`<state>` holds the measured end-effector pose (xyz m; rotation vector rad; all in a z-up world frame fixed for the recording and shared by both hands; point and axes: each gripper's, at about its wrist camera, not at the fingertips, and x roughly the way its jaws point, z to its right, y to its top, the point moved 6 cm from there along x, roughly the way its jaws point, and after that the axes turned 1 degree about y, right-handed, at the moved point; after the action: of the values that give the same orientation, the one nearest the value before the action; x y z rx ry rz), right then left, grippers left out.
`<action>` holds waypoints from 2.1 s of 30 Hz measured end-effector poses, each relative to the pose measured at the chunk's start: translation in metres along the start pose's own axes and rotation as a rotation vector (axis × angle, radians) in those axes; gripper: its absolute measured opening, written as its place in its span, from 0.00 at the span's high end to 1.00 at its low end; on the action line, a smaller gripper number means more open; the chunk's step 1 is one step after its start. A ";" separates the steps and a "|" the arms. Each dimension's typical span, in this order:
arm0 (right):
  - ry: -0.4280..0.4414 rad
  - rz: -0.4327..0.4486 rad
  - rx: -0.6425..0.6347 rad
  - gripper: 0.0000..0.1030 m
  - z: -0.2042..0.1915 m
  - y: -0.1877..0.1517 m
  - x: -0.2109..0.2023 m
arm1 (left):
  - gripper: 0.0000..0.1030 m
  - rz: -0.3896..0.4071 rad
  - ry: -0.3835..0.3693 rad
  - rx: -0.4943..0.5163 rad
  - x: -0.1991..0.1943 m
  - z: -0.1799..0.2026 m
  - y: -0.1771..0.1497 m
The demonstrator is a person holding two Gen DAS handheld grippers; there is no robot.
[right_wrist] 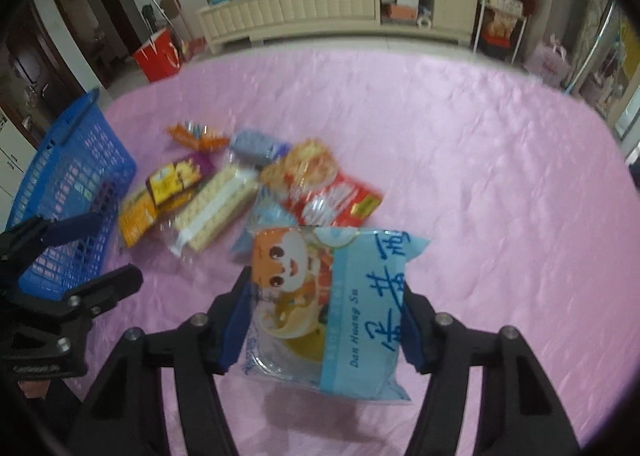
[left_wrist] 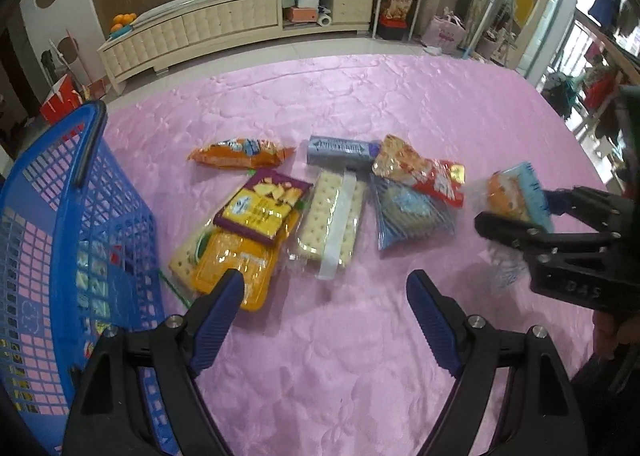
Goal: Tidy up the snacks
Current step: 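Grasp the cracker pack with white strip with the left tool while the right tool holds the bread bag, then carry the cracker pack and bread bag over the blue basket and open both tools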
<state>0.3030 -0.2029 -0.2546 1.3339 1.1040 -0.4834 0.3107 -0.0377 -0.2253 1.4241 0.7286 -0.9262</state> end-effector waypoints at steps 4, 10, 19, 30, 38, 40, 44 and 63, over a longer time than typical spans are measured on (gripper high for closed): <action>-0.039 0.039 -0.063 0.35 0.001 0.012 0.002 | 0.21 -0.002 -0.029 -0.016 0.012 0.005 0.008; -0.002 0.028 -0.018 0.34 0.006 0.013 0.018 | 0.22 -0.023 -0.071 -0.028 0.037 0.011 0.018; -0.015 0.039 -0.005 0.34 0.015 0.021 0.020 | 0.24 -0.107 -0.030 -0.007 0.075 0.015 0.015; -0.024 0.027 -0.014 0.34 0.013 0.022 0.027 | 0.39 -0.116 0.032 0.038 0.099 0.015 0.031; -0.014 0.013 -0.019 0.34 0.011 0.021 0.032 | 0.58 -0.136 0.027 0.014 0.090 0.002 0.026; -0.016 0.011 -0.027 0.34 0.009 0.020 0.032 | 0.58 -0.140 0.011 -0.004 0.082 0.004 0.019; -0.001 0.000 0.004 0.34 0.004 0.011 0.031 | 0.58 -0.105 -0.019 -0.013 0.058 0.016 0.006; -0.115 0.185 -0.227 0.34 -0.119 0.008 -0.101 | 0.59 0.185 -0.025 -0.066 -0.125 -0.030 -0.032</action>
<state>0.2220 -0.1211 -0.1495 1.1805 0.9023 -0.2854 0.2255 0.0060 -0.1332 1.3939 0.5921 -0.7688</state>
